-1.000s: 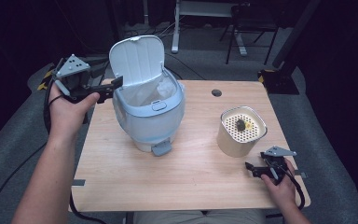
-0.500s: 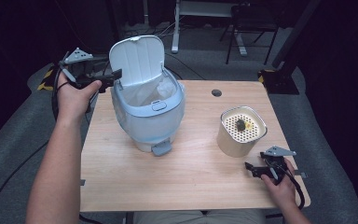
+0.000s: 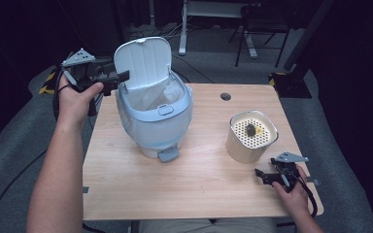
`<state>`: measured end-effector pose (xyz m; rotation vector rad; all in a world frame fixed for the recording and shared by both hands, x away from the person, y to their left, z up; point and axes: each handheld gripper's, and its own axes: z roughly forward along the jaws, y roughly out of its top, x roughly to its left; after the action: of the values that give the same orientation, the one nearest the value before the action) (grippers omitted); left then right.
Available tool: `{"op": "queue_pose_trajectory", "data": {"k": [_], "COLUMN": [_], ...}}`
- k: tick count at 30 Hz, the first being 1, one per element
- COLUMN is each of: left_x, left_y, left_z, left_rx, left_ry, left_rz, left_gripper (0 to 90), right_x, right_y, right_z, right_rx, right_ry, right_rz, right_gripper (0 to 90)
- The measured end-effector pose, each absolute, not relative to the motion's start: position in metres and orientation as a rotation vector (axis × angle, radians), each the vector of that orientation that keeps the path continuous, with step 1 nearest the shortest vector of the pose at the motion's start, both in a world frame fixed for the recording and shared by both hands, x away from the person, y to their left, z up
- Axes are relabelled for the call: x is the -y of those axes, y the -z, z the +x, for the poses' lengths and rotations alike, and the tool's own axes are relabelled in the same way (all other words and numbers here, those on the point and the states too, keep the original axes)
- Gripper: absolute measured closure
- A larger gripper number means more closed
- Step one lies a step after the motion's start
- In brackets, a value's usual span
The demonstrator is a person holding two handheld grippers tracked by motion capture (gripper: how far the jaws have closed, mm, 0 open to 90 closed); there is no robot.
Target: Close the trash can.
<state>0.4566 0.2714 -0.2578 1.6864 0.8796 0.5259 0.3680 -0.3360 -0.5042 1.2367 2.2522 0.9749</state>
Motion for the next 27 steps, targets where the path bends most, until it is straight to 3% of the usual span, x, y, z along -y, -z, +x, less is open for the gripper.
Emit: {"op": "queue_pose_trajectory", "data": {"k": [5, 6, 7, 8, 14, 19, 27], "left_x": [-0.273, -0.275, -0.275, -0.274, -0.267, -0.274, -0.258], "left_y": [0.252, 0.251, 0.251, 0.25, 0.25, 0.251, 0.245], "left_z": [0.447, 0.444, 0.442, 0.44, 0.439, 0.455, 0.461], "left_rx": [-0.831, -0.803, -0.777, -0.759, -0.838, -0.929, -0.865], "left_ry": [-0.499, -0.472, -0.437, -0.419, -0.524, -0.597, -0.574], "left_rz": [1.673, 1.658, 1.648, 1.655, 1.694, 1.688, 1.69], "left_gripper": [37.3, 38.9, 46.1, 46.1, 35.7, 33.0, 31.6], "right_x": [0.336, 0.336, 0.336, 0.336, 0.336, 0.336, 0.336], "right_y": [0.504, 0.504, 0.504, 0.504, 0.504, 0.504, 0.504], "right_z": [0.368, 0.368, 0.368, 0.368, 0.368, 0.368, 0.368], "right_rx": [-2.254, -2.254, -2.254, -2.254, -2.254, -2.254, -2.255], "right_ry": [-0.975, -0.976, -0.976, -0.976, -0.976, -0.976, -0.977], "right_rz": [1.235, 1.235, 1.235, 1.236, 1.235, 1.235, 1.234], "right_gripper": [13.7, 13.7, 13.7, 13.7, 13.7, 13.7, 13.7]}}
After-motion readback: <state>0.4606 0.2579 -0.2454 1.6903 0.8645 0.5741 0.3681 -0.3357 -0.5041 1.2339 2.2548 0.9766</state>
